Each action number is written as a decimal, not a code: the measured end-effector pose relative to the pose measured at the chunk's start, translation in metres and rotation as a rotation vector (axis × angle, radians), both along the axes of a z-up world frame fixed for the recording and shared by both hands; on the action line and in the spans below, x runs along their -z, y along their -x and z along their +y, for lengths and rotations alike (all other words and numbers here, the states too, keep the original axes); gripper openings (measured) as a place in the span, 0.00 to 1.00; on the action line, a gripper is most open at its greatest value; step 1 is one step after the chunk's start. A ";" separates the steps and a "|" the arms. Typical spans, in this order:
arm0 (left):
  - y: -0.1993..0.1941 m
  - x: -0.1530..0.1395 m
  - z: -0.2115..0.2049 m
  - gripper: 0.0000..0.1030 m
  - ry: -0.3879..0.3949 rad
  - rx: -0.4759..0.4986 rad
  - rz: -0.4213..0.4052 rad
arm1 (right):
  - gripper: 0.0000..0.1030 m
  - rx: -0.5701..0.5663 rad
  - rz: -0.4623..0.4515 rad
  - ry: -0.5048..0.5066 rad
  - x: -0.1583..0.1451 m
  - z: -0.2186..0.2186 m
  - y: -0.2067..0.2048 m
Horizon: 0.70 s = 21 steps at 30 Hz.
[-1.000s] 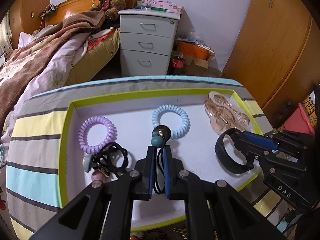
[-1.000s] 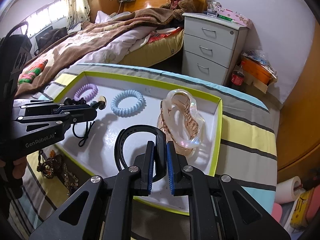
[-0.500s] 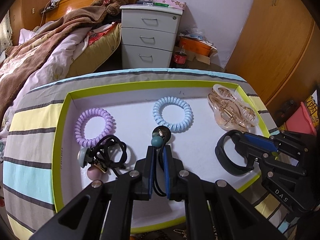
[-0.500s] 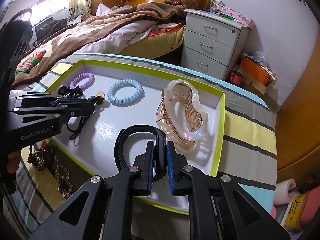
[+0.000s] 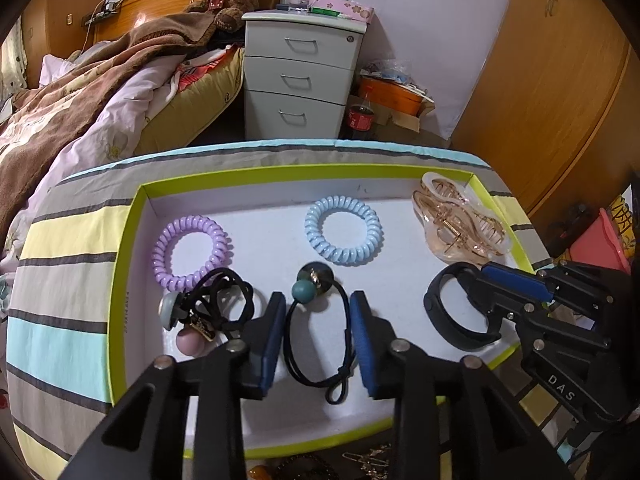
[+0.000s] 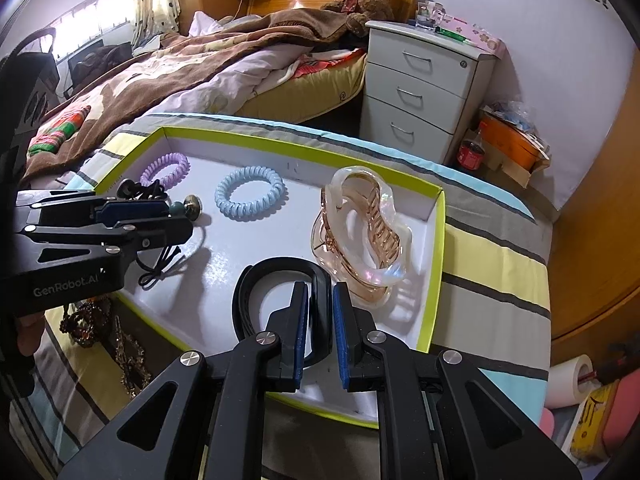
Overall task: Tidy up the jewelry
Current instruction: 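Open the left tool releasing the teal-bead tie while the right tool releases the wristband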
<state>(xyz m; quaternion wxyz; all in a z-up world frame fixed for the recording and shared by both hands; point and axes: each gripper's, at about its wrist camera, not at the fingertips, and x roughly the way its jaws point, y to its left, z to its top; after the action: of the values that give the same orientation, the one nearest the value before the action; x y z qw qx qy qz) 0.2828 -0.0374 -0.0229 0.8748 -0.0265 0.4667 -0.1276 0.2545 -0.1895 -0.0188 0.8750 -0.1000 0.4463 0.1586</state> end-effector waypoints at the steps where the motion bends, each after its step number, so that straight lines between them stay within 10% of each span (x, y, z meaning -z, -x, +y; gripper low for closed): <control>1: 0.000 -0.001 0.001 0.35 0.002 -0.002 -0.002 | 0.16 0.002 -0.003 0.001 -0.001 0.000 0.001; 21: 0.061 -0.054 0.027 0.70 0.043 -0.026 -0.133 | 0.21 0.050 -0.092 -0.104 -0.043 -0.004 0.044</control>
<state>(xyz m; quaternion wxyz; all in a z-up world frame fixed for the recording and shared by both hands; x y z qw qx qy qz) 0.2215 -0.0109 0.0308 0.9046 -0.0427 0.4045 -0.1277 0.2101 -0.1939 0.0241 0.9023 -0.0504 0.3992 0.1550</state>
